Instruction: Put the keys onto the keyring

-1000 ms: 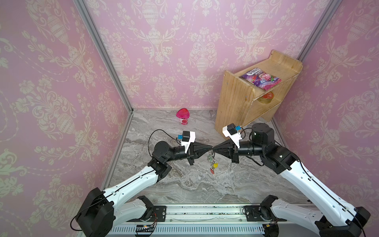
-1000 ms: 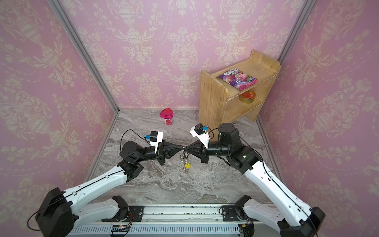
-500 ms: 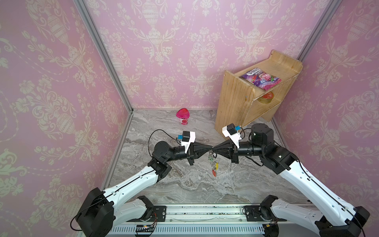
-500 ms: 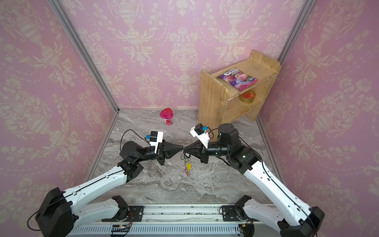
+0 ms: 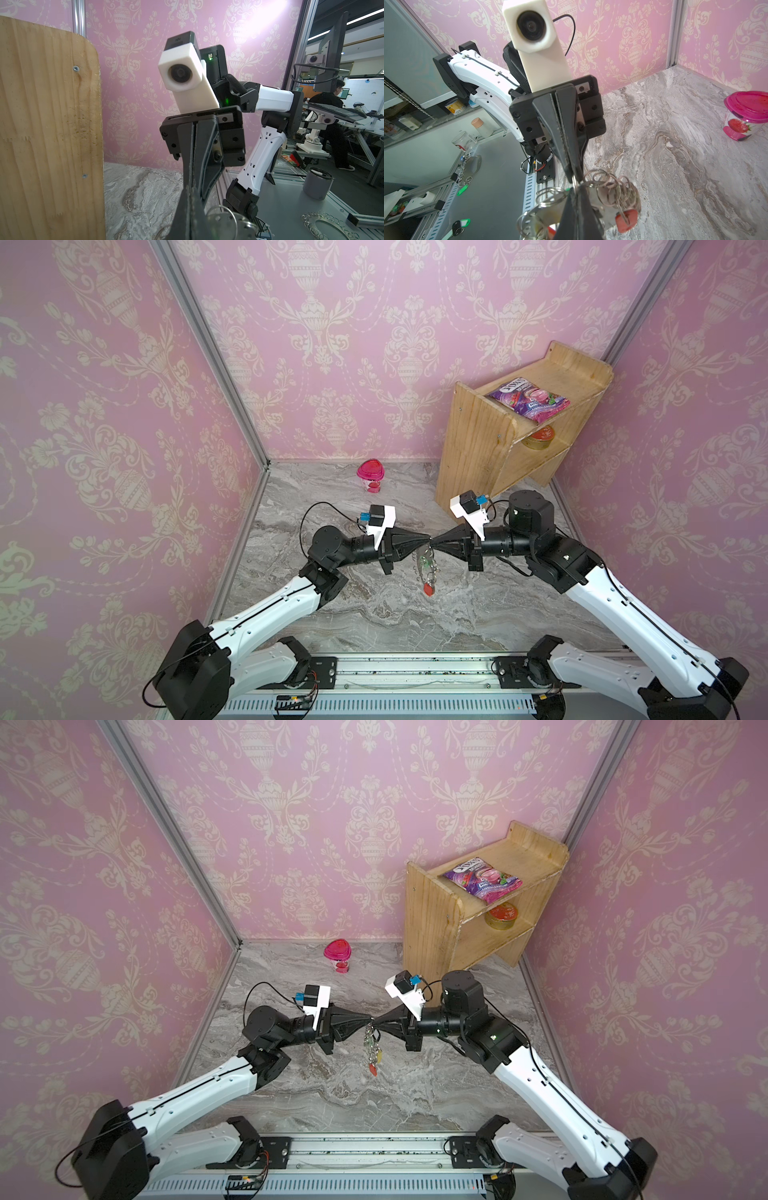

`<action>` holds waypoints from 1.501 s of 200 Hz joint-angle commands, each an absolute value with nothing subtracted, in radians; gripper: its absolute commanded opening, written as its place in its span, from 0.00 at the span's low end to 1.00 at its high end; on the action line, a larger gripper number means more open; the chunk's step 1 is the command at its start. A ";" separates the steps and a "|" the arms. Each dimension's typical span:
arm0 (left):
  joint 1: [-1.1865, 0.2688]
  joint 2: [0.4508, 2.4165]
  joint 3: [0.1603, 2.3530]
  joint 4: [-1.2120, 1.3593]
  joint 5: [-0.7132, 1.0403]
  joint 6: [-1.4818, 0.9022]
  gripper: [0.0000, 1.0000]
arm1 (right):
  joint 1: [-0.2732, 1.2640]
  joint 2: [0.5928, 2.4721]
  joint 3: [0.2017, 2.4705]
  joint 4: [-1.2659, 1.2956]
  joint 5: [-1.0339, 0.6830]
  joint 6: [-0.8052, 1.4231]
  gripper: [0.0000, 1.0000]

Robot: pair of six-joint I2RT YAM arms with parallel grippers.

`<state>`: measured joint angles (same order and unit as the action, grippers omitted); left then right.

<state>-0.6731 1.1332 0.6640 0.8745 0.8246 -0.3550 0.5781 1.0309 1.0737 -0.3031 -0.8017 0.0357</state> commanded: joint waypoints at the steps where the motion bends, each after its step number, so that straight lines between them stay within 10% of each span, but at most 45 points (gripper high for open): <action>1: -0.673 1.114 0.685 0.924 0.834 -0.360 0.00 | 0.580 1.032 1.061 -0.291 -0.819 0.058 0.00; 27: -0.675 1.107 0.694 0.861 0.829 -0.357 0.00 | 0.580 1.031 1.108 -0.400 -0.785 -0.006 0.00; 58: -0.674 1.075 0.724 0.643 0.840 -0.298 0.32 | 0.580 1.060 1.213 -0.575 -0.744 -0.098 0.00; 103: -0.673 1.061 0.830 0.240 0.891 -0.154 0.42 | 0.590 1.122 1.309 -0.763 -0.695 -0.199 0.00; 300: -0.674 1.111 0.873 0.199 0.922 -0.135 0.19 | 0.650 1.173 1.340 -0.773 -0.669 -0.219 0.00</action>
<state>-0.6727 1.1072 0.8532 0.1688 0.8890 -0.1284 0.6403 1.1790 1.3254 -0.7998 -0.6540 -0.2104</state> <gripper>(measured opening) 0.202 0.036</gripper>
